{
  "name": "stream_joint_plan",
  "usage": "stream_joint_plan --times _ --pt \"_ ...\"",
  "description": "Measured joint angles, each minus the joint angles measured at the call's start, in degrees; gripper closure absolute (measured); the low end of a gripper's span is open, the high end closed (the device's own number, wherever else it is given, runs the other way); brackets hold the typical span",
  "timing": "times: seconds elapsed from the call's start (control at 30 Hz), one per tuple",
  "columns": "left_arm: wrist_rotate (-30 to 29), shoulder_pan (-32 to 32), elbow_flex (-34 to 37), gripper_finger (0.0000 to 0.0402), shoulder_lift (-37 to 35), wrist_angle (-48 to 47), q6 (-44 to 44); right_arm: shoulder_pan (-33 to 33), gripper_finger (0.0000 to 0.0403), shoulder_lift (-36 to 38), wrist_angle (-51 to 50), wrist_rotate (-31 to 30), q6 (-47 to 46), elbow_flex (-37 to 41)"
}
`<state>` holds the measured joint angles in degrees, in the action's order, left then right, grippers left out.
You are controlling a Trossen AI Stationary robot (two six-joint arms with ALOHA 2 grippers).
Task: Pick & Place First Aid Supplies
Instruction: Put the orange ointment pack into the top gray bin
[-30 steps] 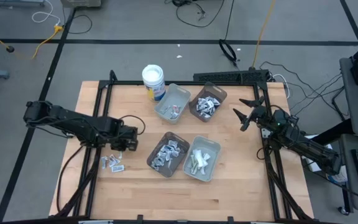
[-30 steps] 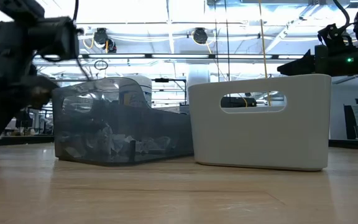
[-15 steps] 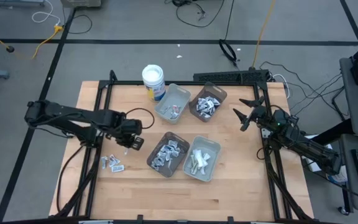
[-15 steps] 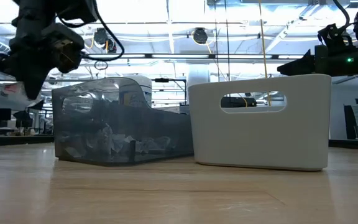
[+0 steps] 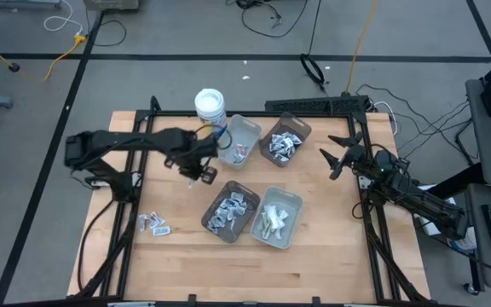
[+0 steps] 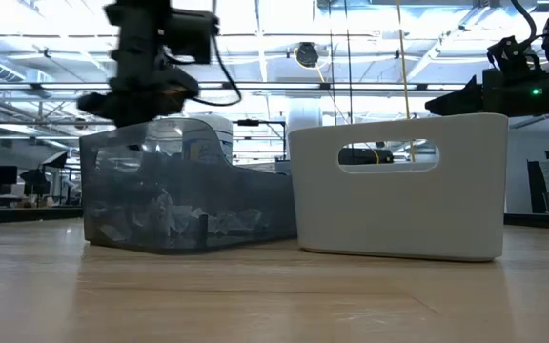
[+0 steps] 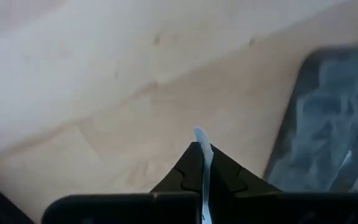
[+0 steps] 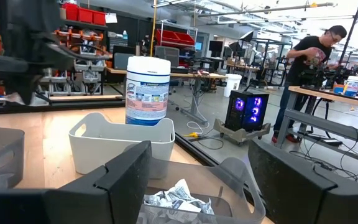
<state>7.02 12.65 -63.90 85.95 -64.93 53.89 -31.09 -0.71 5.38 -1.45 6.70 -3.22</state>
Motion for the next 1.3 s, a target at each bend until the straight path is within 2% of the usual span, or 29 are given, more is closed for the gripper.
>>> stream_joint_plan --times 0.43,0.8,1.07,1.3 --pt "-1.22 11.00 -21.20 0.0400 17.93 -2.88 -14.73 0.00 0.0140 -0.01 0.01 0.00 0.00 0.00" --pt "-2.31 13.76 -36.37 0.0400 28.07 -5.04 -20.39 0.00 0.0140 -0.02 -0.01 0.00 0.00 -0.01" --pt "-6.75 13.66 -38.18 0.0398 30.08 -0.48 -20.55 0.00 0.0140 -0.01 0.00 0.00 0.00 0.01" --pt "-7.51 12.96 -37.64 0.0357 30.08 3.78 -19.37 -0.01 0.0140 -0.01 -0.01 0.01 0.00 0.00"
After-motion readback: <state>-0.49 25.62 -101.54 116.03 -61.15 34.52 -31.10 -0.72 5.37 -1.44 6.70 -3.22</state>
